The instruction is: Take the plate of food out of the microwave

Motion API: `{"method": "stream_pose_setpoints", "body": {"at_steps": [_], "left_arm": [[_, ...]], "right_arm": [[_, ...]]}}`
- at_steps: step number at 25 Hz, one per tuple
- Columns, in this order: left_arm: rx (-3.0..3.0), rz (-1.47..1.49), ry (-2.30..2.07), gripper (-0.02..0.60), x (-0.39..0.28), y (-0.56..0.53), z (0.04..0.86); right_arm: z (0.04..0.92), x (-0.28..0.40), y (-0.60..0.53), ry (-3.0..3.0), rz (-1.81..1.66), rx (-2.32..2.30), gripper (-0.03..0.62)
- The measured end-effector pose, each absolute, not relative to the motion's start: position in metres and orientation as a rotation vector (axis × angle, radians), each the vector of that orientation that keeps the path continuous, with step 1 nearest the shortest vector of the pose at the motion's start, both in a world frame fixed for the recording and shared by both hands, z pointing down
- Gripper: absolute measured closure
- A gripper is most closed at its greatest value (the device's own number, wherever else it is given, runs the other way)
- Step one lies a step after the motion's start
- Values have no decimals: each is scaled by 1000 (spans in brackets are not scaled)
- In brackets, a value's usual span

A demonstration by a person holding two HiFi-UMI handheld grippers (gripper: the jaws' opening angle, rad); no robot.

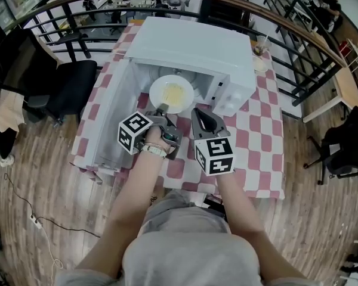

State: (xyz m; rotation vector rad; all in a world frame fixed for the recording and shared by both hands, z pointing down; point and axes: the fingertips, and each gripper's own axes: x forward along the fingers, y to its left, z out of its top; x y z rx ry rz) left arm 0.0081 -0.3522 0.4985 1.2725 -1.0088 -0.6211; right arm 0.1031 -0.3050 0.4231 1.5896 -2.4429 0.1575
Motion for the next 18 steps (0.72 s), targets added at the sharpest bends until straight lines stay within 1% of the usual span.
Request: {"method": "stream_pose_setpoints", "body": {"at_steps": [12, 18], "left_arm": [[1303, -633, -998, 571, 6, -323, 470], [1342, -626, -1038, 571, 1, -309, 458]], "right_arm": [[405, 105, -283, -2455, 153, 1651, 569], [394, 104, -272, -2458, 97, 1669, 569]]}}
